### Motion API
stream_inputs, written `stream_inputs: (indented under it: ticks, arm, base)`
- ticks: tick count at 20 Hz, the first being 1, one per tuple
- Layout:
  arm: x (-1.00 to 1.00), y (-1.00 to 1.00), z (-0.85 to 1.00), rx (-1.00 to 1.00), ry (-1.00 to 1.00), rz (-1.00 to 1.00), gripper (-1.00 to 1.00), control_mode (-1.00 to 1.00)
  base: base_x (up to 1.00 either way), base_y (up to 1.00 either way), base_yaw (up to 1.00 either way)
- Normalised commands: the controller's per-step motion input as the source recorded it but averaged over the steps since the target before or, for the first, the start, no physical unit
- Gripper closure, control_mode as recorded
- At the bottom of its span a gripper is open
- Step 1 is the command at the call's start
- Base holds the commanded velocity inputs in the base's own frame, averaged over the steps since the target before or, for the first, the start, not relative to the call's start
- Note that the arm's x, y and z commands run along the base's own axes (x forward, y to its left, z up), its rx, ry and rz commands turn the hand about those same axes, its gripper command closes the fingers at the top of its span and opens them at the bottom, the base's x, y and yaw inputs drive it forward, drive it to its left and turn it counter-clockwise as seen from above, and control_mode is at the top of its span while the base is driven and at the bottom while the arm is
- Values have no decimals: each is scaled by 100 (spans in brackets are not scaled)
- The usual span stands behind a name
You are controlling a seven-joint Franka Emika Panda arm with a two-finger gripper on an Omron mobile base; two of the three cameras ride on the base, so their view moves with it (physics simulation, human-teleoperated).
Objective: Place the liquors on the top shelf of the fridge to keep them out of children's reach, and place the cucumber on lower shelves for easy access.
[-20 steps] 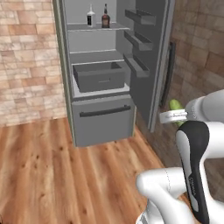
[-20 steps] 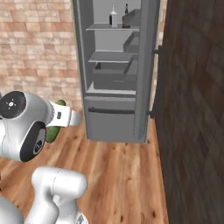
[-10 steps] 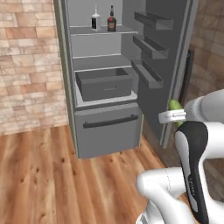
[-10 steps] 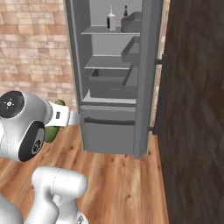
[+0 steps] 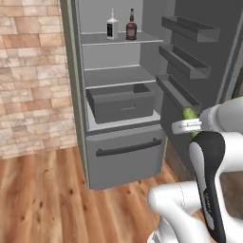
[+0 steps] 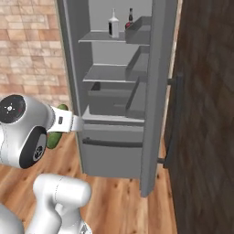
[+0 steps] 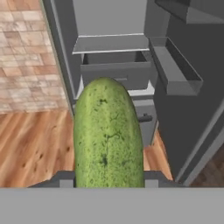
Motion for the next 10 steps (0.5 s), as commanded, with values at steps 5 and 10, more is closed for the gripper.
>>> stream_inputs:
  ticks: [5,10]
  arm:
    - [0,0,0,0,0,0,100,100]
    - [0,0,0,0,0,0,100,100]
  base:
    - [64,5,5]
    - [57,6,8]
